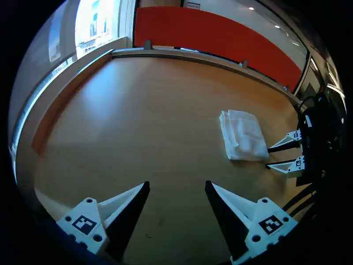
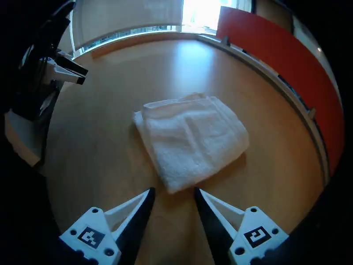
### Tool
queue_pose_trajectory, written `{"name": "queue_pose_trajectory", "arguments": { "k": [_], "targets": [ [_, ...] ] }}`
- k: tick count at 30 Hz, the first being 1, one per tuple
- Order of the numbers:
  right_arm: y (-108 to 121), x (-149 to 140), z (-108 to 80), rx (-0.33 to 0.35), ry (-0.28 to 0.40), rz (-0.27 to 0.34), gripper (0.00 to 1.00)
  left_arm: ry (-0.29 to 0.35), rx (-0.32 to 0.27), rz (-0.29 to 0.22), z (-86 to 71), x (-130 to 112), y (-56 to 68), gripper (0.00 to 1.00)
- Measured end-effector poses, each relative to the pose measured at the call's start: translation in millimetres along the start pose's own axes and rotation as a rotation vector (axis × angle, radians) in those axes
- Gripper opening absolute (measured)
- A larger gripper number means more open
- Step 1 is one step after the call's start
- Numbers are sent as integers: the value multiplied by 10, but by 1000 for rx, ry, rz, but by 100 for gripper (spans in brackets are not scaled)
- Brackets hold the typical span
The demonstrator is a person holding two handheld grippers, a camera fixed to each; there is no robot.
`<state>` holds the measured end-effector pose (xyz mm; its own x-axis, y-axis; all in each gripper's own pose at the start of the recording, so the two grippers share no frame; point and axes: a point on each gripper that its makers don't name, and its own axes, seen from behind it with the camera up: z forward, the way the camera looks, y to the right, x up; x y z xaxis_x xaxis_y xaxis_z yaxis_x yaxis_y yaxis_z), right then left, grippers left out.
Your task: Fold towel
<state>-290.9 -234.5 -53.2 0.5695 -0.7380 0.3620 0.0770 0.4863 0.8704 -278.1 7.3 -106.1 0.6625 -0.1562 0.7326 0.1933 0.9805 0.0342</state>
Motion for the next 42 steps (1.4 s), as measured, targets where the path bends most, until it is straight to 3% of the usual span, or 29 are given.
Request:
{"name": "queue_pose_trajectory", "arguments": {
  "k": [7,16,19,32,42],
  "targets": [
    [-5,12,26,5,4,16,56,-2,-2,2,15,3,12,94],
    [-31,36,52,6,14,52,13,-4,-4,5,31,7,19,94],
    [-12,44,52,-3,20,57,5,-4,-4,6,32,6,16,94],
    [84,179,-34,-28,53,59,2,-5,-8,11,41,18,9,94],
    [249,634,-282,-70,126,13,2,14,-19,9,42,119,21,93]
  ]
}}
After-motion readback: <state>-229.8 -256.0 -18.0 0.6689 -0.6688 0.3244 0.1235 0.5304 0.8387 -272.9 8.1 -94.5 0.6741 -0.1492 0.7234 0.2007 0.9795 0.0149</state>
